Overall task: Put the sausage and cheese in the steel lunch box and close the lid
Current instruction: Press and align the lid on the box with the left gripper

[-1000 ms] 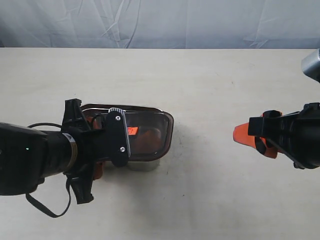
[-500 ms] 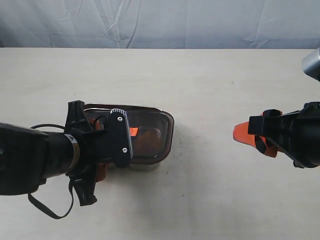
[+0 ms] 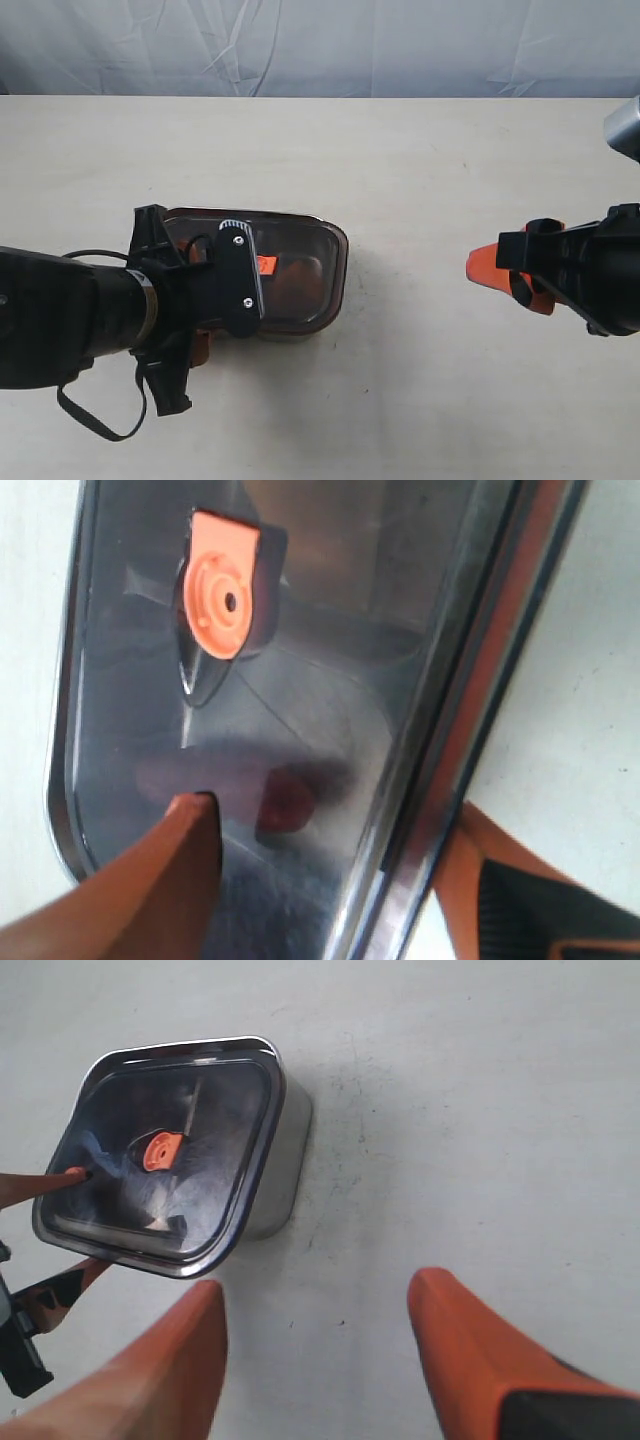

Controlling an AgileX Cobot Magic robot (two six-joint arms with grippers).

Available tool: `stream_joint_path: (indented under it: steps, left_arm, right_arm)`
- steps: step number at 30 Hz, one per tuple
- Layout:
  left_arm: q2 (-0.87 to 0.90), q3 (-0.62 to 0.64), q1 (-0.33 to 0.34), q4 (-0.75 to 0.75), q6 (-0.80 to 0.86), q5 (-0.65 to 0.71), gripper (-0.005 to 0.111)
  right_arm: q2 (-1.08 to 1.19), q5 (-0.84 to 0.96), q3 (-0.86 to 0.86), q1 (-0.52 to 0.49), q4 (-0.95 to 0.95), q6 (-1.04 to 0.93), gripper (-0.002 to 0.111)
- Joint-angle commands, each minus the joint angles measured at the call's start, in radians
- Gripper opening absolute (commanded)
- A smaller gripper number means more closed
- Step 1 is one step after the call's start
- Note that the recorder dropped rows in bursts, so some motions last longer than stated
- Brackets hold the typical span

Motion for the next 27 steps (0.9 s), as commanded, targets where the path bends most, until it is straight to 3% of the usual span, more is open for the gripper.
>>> stream_joint_path:
  steps: [1,16,27]
  left_arm:
    - [0.002,-0.003,-0.001,-0.010,0.000,0.015,0.058]
    - [-0.004,-0.003,-0.001,-0.018,0.000,0.077,0.058]
    - [-0.118,-0.003,-0.001,-0.078,0.000,0.113,0.058]
  right_arm:
    - [-0.003,-0.005,0.005,-0.003,-0.002,-0.006,0.055]
    - [-0.003,-0.007,0.005,-0.003,-0.004,-0.006,0.055]
    - [-0.003,-0.013,0.005,-0.003,0.001,-0.006,0.055]
